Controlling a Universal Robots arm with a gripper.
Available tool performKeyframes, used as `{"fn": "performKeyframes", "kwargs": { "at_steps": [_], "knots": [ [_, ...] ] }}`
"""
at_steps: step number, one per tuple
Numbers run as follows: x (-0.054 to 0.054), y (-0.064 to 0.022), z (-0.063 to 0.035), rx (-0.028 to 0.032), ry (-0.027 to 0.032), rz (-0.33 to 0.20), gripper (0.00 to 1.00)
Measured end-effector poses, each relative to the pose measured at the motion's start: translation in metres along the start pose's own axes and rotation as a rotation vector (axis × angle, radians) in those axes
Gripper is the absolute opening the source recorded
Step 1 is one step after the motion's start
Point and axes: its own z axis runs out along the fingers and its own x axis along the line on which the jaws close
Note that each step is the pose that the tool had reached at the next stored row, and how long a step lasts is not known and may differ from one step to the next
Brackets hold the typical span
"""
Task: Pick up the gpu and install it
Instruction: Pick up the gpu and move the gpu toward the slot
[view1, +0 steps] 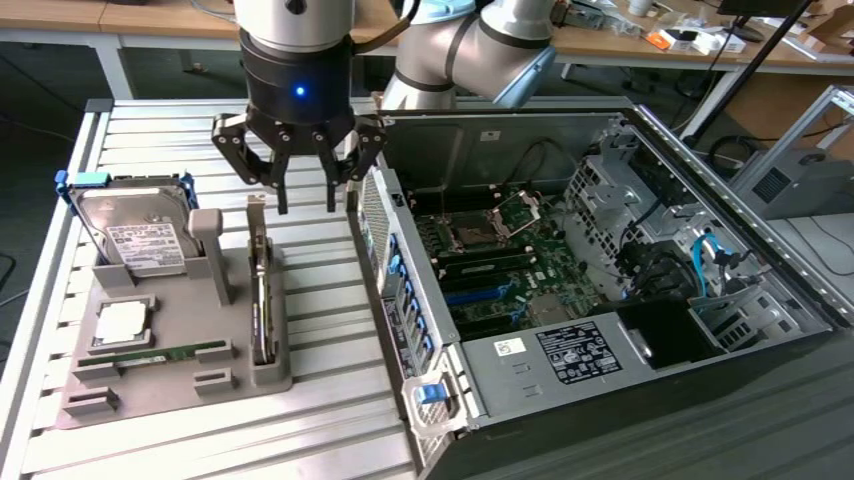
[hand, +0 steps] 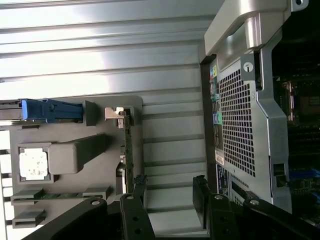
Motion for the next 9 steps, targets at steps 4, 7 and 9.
{"fn": "performKeyframes", "kwargs": {
  "at_steps": [4, 7, 9],
  "knots": [
    [0.0001, -0.0001, 0.001, 0.0, 0.0, 0.0, 0.5],
    [0.0001, -0.0004, 0.0044, 0.0, 0.0, 0.0, 0.5],
    [0.0002, -0.0005, 0.0046, 0.0, 0.0, 0.0, 0.5]
  ]
}}
